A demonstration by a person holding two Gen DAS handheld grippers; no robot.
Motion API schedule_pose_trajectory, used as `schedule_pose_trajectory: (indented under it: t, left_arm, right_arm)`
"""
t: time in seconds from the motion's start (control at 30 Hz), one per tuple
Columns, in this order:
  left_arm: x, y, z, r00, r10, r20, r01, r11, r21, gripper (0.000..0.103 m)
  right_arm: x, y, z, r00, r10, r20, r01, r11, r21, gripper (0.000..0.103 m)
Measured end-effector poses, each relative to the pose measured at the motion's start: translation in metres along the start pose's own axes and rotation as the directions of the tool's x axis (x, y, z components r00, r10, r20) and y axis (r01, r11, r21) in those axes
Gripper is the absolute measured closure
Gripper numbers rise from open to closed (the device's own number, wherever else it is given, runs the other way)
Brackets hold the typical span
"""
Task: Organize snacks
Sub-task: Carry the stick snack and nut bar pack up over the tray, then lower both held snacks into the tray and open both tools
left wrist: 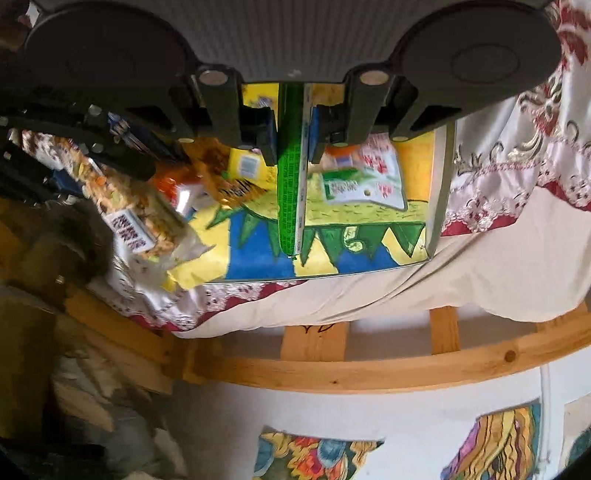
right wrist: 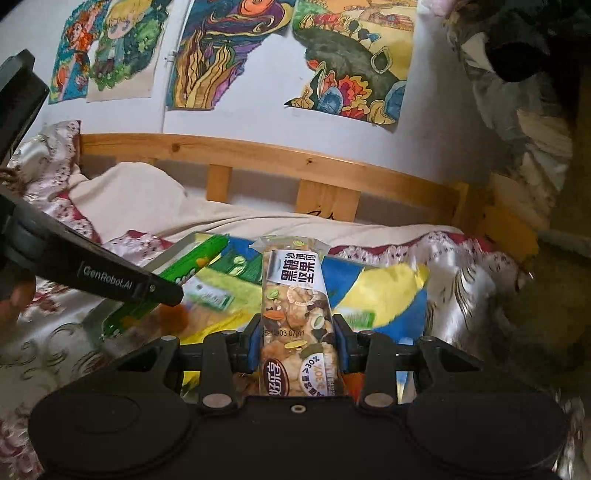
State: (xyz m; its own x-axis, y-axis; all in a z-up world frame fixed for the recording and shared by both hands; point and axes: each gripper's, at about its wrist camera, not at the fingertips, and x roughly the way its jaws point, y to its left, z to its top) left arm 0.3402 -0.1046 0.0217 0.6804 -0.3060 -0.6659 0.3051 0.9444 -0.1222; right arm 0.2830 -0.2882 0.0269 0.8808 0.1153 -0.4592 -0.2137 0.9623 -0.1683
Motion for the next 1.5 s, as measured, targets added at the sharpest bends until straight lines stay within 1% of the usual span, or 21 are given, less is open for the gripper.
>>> schedule_pose_trajectory:
  t: [0.07, 0.13, 0.27, 0.37, 0.43, 0.57, 0.73, 0.77, 0.8, 0.87, 0.93, 1.0, 1.03, 1.1, 1.17, 1.23, 1.3, 1.37, 1.5]
  left_arm:
    - [0.014, 0.006, 0.006, 1.0, 0.003, -0.023, -0.003, 1.0, 0.003, 0.085]
    - [0.028, 0.009, 0.01, 0.999, 0.011, -0.044, -0.01, 0.999, 0.031, 0.085]
    - [0.05, 0.011, 0.011, 0.996, 0.013, -0.088, -0.009, 0.999, 0.039, 0.085]
    - [0.058, 0.007, 0.012, 0.996, 0.026, -0.085, -0.02, 0.998, 0.067, 0.085]
    - [0.063, 0.007, 0.014, 0.995, 0.02, -0.099, -0.013, 0.998, 0.064, 0.085]
    - [0.067, 0.004, 0.013, 0.995, 0.028, -0.098, -0.02, 0.996, 0.083, 0.085]
    - [0.07, 0.005, 0.012, 0.992, 0.023, -0.126, -0.017, 0.999, 0.048, 0.084]
    - [0.069, 0.006, 0.012, 0.992, 0.022, -0.123, -0.017, 0.999, 0.041, 0.082]
    - [0.067, 0.006, 0.011, 0.993, 0.027, -0.116, -0.024, 0.999, 0.034, 0.076]
    - [0.065, 0.006, 0.012, 0.994, 0.029, -0.11, -0.026, 0.999, 0.029, 0.071]
    - [0.063, 0.005, 0.013, 0.994, 0.029, -0.103, -0.027, 0.999, 0.024, 0.071]
    - [0.06, 0.004, 0.014, 0.995, 0.031, -0.096, -0.029, 0.999, 0.022, 0.069]
    - [0.059, 0.004, 0.014, 0.995, 0.033, -0.091, -0.031, 0.999, 0.022, 0.068]
    - [0.055, 0.003, 0.014, 0.996, 0.04, -0.08, -0.038, 0.999, 0.019, 0.064]
    - [0.052, 0.004, 0.014, 0.996, 0.047, -0.07, -0.046, 0.999, 0.012, 0.062]
    - [0.047, 0.007, 0.014, 0.997, 0.055, -0.054, -0.055, 0.998, -0.003, 0.059]
    - [0.04, 0.011, 0.013, 0.998, 0.059, -0.028, -0.06, 0.998, -0.025, 0.049]
    - [0.033, 0.015, 0.013, 0.998, 0.068, 0.001, -0.068, 0.996, -0.051, 0.043]
    - [0.017, 0.023, 0.006, 0.996, 0.061, 0.061, -0.055, 0.994, -0.091, 0.029]
  right_arm:
    - [0.013, -0.002, 0.004, 1.0, -0.016, -0.005, 0.016, 0.999, -0.029, 0.064]
    - [0.026, -0.003, 0.006, 1.0, -0.012, -0.027, 0.011, 0.999, -0.036, 0.064]
    - [0.051, -0.001, 0.007, 0.998, -0.014, -0.068, 0.01, 0.998, -0.068, 0.064]
    - [0.065, 0.002, 0.002, 0.995, -0.016, -0.099, 0.008, 0.997, -0.077, 0.064]
    - [0.07, 0.004, -0.001, 0.994, -0.014, -0.105, 0.005, 0.996, -0.087, 0.064]
    - [0.074, 0.009, -0.004, 0.993, -0.002, -0.114, -0.009, 0.996, -0.091, 0.063]
    - [0.075, 0.013, -0.005, 0.992, 0.005, -0.124, -0.016, 0.996, -0.083, 0.062]
    - [0.074, 0.014, -0.005, 0.992, 0.004, -0.122, -0.015, 0.996, -0.083, 0.062]
    - [0.074, 0.014, -0.005, 0.992, 0.005, -0.122, -0.015, 0.996, -0.085, 0.061]
    - [0.073, 0.015, -0.004, 0.993, 0.005, -0.121, -0.015, 0.996, -0.084, 0.058]
    - [0.07, 0.013, -0.003, 0.993, 0.012, -0.115, -0.02, 0.997, -0.072, 0.056]
    - [0.067, 0.013, -0.002, 0.994, 0.012, -0.105, -0.019, 0.998, -0.065, 0.051]
    - [0.065, 0.013, -0.001, 0.995, 0.01, -0.099, -0.016, 0.998, -0.067, 0.05]
    - [0.064, 0.013, 0.0, 0.996, 0.005, -0.091, -0.011, 0.998, -0.066, 0.05]
    - [0.062, 0.012, 0.001, 0.996, 0.004, -0.085, -0.009, 0.998, -0.055, 0.049]
    - [0.059, 0.01, 0.0, 0.998, 0.002, -0.07, -0.005, 0.999, -0.041, 0.046]
    - [0.056, 0.008, -0.001, 0.998, 0.003, -0.057, -0.005, 1.0, -0.028, 0.043]
    - [0.051, 0.006, -0.001, 0.999, 0.001, -0.041, -0.001, 1.0, -0.007, 0.041]
    - [0.038, 0.002, -0.001, 1.0, 0.003, -0.004, -0.003, 0.999, 0.051, 0.038]
